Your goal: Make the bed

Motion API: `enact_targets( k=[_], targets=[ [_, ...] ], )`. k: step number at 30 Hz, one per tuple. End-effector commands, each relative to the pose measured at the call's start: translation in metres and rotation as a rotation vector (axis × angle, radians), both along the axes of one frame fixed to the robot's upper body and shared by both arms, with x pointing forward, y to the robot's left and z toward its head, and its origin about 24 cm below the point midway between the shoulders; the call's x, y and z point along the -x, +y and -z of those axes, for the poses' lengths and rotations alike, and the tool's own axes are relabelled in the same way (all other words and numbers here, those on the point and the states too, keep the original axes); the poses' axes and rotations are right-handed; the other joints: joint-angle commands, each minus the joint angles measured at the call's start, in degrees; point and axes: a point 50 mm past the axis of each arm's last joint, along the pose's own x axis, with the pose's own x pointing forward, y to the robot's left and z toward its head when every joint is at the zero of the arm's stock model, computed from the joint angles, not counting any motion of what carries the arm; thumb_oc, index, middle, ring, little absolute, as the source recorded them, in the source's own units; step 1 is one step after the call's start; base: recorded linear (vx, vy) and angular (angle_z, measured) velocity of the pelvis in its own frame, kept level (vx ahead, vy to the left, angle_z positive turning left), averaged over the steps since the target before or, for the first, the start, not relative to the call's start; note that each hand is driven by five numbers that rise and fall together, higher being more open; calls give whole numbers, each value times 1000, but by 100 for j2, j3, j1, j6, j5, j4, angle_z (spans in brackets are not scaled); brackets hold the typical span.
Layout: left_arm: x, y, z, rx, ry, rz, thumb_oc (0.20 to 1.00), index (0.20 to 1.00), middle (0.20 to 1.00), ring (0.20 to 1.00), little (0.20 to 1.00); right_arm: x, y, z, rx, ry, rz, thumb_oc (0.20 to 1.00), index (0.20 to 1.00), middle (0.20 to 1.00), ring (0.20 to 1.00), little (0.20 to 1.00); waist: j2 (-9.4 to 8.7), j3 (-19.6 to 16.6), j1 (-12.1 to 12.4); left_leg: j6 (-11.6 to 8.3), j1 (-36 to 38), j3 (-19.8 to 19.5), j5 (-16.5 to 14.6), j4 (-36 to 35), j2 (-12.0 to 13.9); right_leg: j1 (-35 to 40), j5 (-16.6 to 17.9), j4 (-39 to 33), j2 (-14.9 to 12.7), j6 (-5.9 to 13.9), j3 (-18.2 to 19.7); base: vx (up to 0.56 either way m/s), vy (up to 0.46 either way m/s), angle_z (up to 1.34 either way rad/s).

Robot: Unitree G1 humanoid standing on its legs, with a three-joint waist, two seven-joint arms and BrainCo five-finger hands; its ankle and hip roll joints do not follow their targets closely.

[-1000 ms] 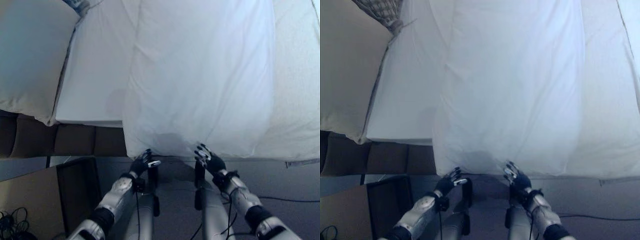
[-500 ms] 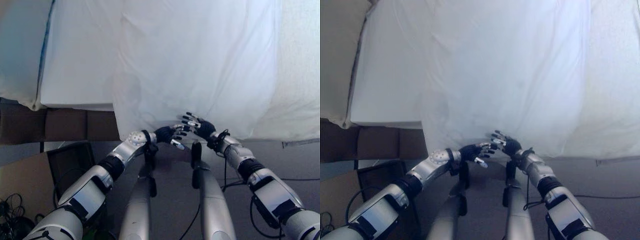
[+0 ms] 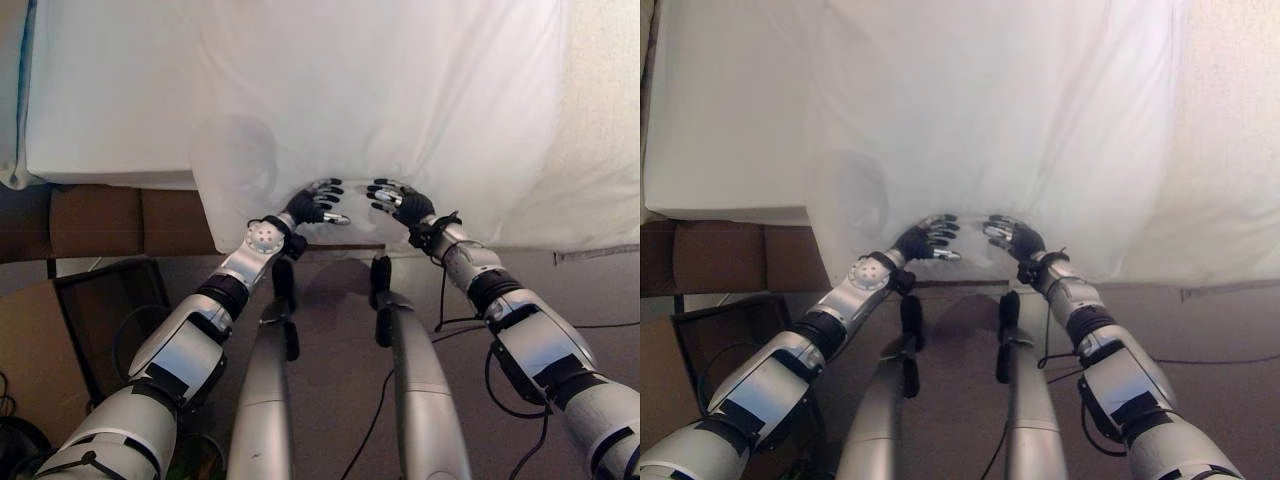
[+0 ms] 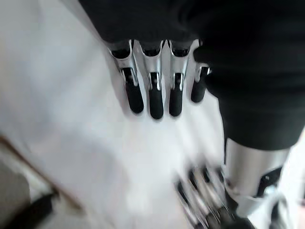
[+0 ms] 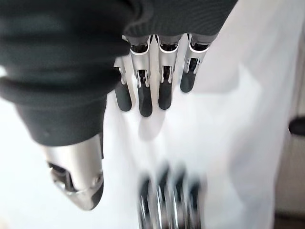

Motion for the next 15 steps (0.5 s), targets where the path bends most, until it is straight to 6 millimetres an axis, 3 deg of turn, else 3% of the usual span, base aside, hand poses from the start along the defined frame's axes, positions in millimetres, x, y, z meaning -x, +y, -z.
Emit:
enact_targets(
  k=[1, 6, 10, 15],
  targets=[
    [-8, 33, -30, 3, -136, -205, 1000, 1000, 1000, 1000, 1000, -3, -34, -24, -14, -88, 217, 1000, 1000, 1000, 1000, 1000, 27, -261, 98, -178, -285, 89, -233, 431, 210, -32, -11, 14, -201, 634, 231, -19, -20, -5],
    [-8, 61, -38, -27, -156, -308, 1000, 1000, 1000, 1000, 1000, -3, -56, -39, 26, -105, 358, 1000, 1000, 1000, 1000, 1000, 32, -296, 86, -171, -386, 116, -241, 448, 222, -169, -69, 108, -206, 621, 223, -4, -4, -1],
    [-5, 92, -38, 58, -129, -418, 1000, 1000, 1000, 1000, 1000, 4, -94, -56, 64, -122, 535, 1000, 1000, 1000, 1000, 1000, 51, -239, 81, -191, -364, 152, -250, 456, 228, -145, -62, 132, -226, 622, 219, 0, 0, 0],
    [0, 114, -37, 46, -137, -509, 1000, 1000, 1000, 1000, 1000, 12, -122, -52, 123, -87, 676, 1000, 1000, 1000, 1000, 1000, 66, -204, 76, -222, -183, 170, -134, 124, 248, 41, 0, -164, -243, 648, 162, 1, -8, 0]
  ],
)
